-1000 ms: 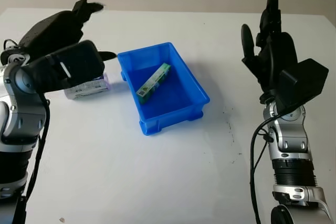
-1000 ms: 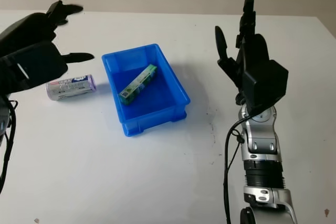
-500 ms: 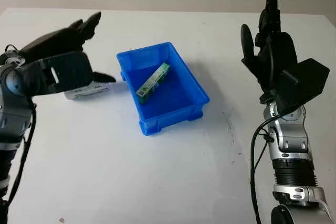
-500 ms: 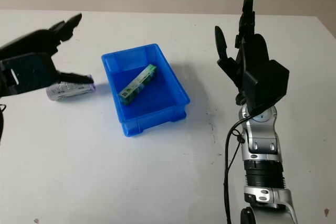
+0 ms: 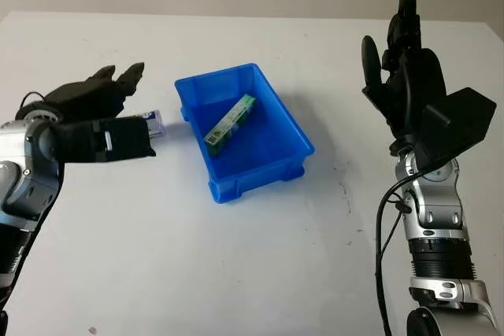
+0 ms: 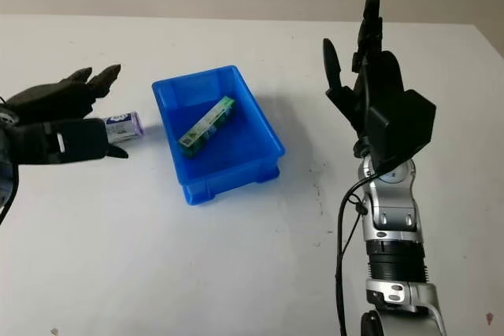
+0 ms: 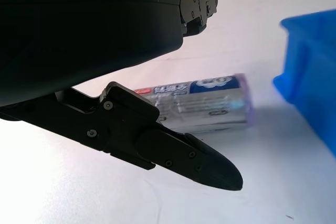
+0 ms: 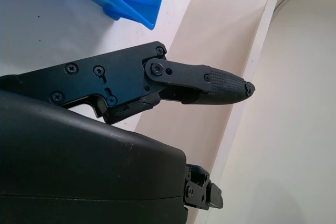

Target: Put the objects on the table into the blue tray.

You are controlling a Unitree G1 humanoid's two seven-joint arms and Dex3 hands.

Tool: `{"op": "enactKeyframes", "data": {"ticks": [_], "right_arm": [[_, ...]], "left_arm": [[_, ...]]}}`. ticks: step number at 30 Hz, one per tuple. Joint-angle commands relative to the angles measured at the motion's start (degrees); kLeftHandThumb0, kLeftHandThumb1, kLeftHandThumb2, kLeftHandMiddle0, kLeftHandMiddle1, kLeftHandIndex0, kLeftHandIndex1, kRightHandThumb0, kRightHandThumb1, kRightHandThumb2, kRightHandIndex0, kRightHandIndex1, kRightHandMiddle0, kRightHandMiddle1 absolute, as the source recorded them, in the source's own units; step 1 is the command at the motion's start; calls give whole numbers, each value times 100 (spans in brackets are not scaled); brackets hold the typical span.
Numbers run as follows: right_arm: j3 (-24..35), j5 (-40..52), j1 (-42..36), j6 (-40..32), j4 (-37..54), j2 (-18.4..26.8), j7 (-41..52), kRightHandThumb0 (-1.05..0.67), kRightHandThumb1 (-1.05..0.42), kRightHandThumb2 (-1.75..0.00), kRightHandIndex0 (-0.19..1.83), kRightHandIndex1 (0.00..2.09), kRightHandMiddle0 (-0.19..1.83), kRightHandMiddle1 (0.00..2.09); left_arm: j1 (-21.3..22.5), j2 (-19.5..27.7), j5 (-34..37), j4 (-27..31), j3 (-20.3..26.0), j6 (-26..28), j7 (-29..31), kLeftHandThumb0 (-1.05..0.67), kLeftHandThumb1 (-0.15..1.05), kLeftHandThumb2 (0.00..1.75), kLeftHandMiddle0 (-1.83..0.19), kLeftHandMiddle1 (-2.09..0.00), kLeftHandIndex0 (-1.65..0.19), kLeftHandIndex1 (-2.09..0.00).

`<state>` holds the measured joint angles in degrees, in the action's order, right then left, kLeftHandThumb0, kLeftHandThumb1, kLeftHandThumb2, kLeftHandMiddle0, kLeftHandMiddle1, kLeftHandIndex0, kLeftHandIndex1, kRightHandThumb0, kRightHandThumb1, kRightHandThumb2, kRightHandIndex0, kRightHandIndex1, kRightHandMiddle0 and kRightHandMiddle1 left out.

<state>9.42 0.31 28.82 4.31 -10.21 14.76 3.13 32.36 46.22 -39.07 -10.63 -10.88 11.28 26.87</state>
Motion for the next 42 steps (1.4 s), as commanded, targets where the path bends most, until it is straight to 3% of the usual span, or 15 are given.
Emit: {"op": "enactKeyframes", "data": {"ticks": [1,8,17,26,32,34,35,37,40,42], "right_arm": [[29,32,12,-23,-5,53,10,-64,-105,-53,-19,0,-19,0],[24,22,-4,-47,65,73,15,-64,-105,-53,-19,0,-19,0],[12,18,-15,-28,90,68,28,-63,-105,-55,-19,0,-19,0],[12,-27,-33,-64,129,76,-13,-61,-105,-56,-19,0,-19,0],[28,-7,-79,-72,211,106,31,-61,-105,-57,-19,0,-19,0],[34,-29,-98,-106,250,121,19,-61,-105,-57,-19,0,-19,0],[37,-37,-108,-125,272,123,9,-61,-105,-57,-19,0,-19,0],[37,-50,-119,-144,300,125,-7,-62,-105,-57,-19,0,-19,0],[30,-68,-117,-137,288,125,-30,-62,-105,-56,-19,0,-19,0],[31,-37,-117,-148,287,122,-2,-62,-105,-56,-19,0,-19,0]], "left_arm": [[206,-67,-50,-263,-68,-76,-147,-73,92,5,19,0,19,0],[502,-189,-119,-1094,-269,-599,-593,-58,89,5,16,-3,13,-4],[681,-274,81,-2232,-274,-1855,-1563,-42,104,7,-20,-10,-20,-14],[970,-330,302,-3081,-448,-2798,-1726,-42,104,7,-47,-12,-38,-17],[1101,-430,132,-3452,-613,-2804,-1923,-37,103,5,-64,-20,-51,-25],[1109,-461,55,-3440,-675,-2685,-1920,-37,104,9,-42,-102,-47,-52],[1118,-446,-43,-3399,-748,-2632,-1906,-38,105,13,-34,-148,-36,-85],[1119,-399,-262,-3283,-885,-2573,-1947,-42,105,23,-32,-193,-23,-127],[1087,-347,-561,-3152,-1012,-2572,-2244,-44,105,31,-42,-208,-7,-188],[1035,-336,-565,-3040,-961,-2584,-2375,-43,105,34,-47,-209,-8,-204]]}}
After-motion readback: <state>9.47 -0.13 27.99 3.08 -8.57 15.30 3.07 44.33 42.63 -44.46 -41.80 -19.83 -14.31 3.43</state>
